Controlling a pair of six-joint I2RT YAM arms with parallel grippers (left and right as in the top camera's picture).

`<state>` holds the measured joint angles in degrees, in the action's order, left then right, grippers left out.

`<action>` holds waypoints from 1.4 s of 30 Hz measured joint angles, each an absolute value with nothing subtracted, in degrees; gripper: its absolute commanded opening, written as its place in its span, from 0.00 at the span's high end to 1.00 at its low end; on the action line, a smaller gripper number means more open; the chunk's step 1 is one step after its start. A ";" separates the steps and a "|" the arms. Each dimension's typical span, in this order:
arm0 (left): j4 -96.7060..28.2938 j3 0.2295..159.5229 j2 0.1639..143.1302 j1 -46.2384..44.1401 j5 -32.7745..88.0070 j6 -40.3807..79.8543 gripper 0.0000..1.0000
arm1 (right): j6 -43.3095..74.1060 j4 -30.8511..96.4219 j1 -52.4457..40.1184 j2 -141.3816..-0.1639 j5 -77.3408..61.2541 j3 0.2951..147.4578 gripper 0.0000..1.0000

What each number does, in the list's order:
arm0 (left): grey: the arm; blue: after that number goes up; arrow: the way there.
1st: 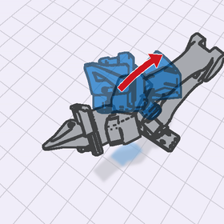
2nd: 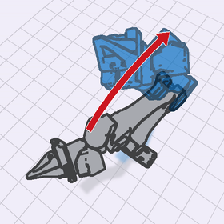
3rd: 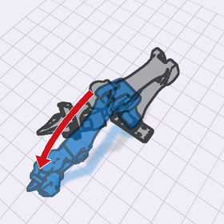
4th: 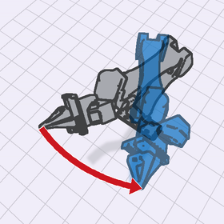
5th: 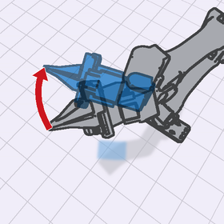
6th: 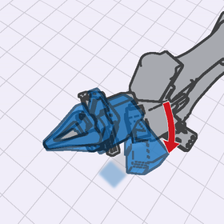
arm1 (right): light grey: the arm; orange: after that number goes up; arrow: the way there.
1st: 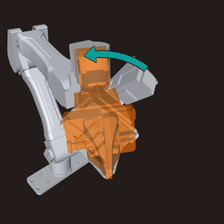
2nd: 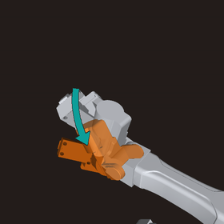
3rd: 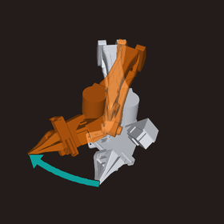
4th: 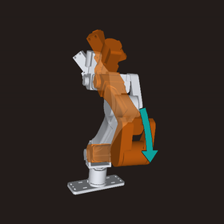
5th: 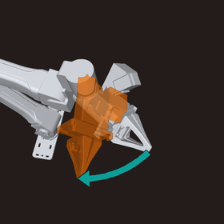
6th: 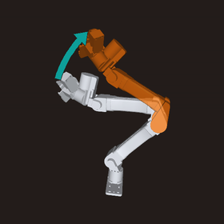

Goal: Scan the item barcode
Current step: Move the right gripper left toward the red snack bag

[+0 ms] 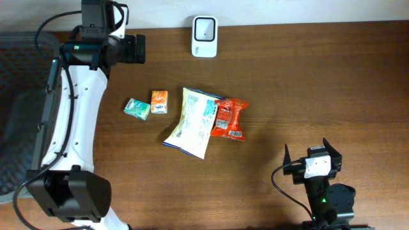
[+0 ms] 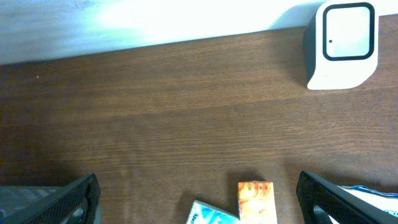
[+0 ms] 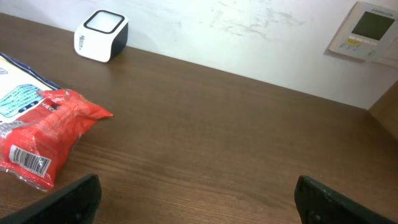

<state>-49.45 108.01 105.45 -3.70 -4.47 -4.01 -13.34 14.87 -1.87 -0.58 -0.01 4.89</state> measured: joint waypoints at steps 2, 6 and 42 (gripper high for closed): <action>-49.45 108.01 105.45 -3.70 -4.47 -4.01 0.01 | -13.30 14.87 -1.87 -0.58 -0.01 4.89 0.02; -49.45 108.01 105.45 -3.70 -4.47 -4.01 0.01 | -13.45 14.87 -1.87 -0.58 -0.01 4.89 0.02; -49.56 108.01 105.45 -3.03 -4.43 -4.32 0.01 | -4.21 21.28 -1.93 -66.89 -41.06 50.33 0.11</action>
<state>-49.56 108.01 105.45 -3.03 -4.43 -4.32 -4.21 21.28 -1.93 -66.89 -41.06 50.33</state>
